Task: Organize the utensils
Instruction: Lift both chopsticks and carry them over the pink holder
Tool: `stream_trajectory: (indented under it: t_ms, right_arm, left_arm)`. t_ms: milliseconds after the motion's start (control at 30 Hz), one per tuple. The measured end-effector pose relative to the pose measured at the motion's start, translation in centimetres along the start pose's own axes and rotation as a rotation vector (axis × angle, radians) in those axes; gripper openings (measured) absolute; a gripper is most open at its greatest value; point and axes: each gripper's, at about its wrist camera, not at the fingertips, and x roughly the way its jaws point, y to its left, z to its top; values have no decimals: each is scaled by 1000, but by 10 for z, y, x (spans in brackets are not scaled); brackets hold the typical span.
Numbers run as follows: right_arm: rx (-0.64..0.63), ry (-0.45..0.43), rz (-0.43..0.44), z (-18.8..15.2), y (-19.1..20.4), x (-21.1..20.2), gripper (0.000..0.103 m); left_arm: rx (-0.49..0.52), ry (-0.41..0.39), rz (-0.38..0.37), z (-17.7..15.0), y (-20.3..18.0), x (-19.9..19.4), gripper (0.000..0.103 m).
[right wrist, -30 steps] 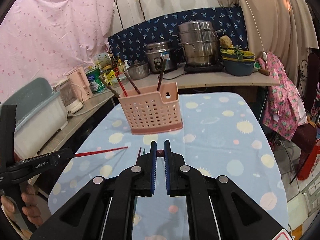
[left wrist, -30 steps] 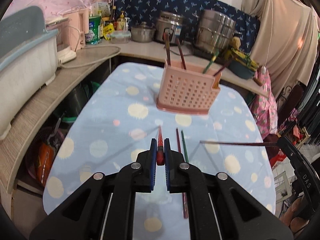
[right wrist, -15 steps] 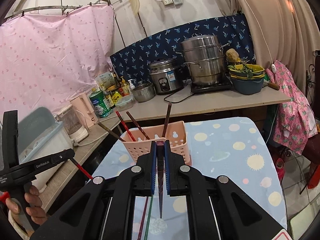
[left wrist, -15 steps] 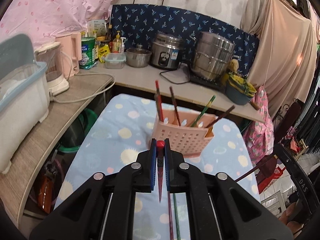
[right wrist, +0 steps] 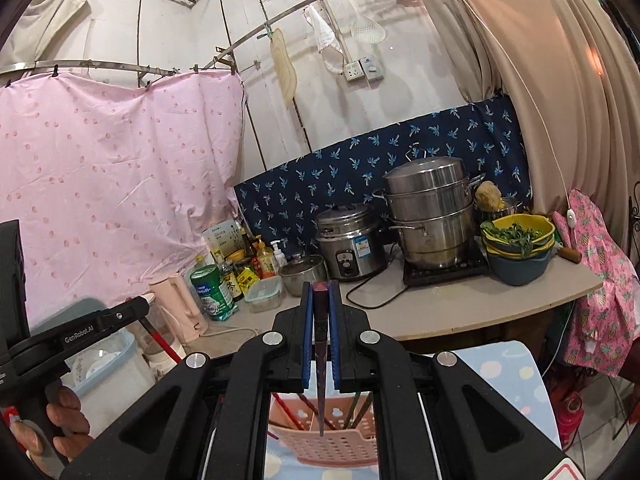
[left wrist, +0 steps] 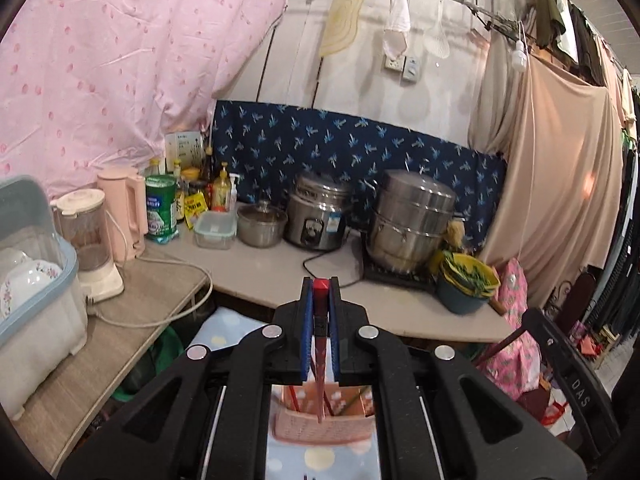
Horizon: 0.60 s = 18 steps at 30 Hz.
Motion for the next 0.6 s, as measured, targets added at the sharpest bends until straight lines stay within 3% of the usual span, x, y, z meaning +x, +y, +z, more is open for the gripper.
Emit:
stream_trajectory:
  t_ms: [200, 600]
  right_arm:
    - [-2, 27, -6, -2, -5, 39, 7]
    - [0, 187, -32, -62, -21, 92, 7]
  left_arm:
    - [12, 29, 24, -6, -1, 39, 7]
    - [3, 163, 45, -59, 16, 93, 7]
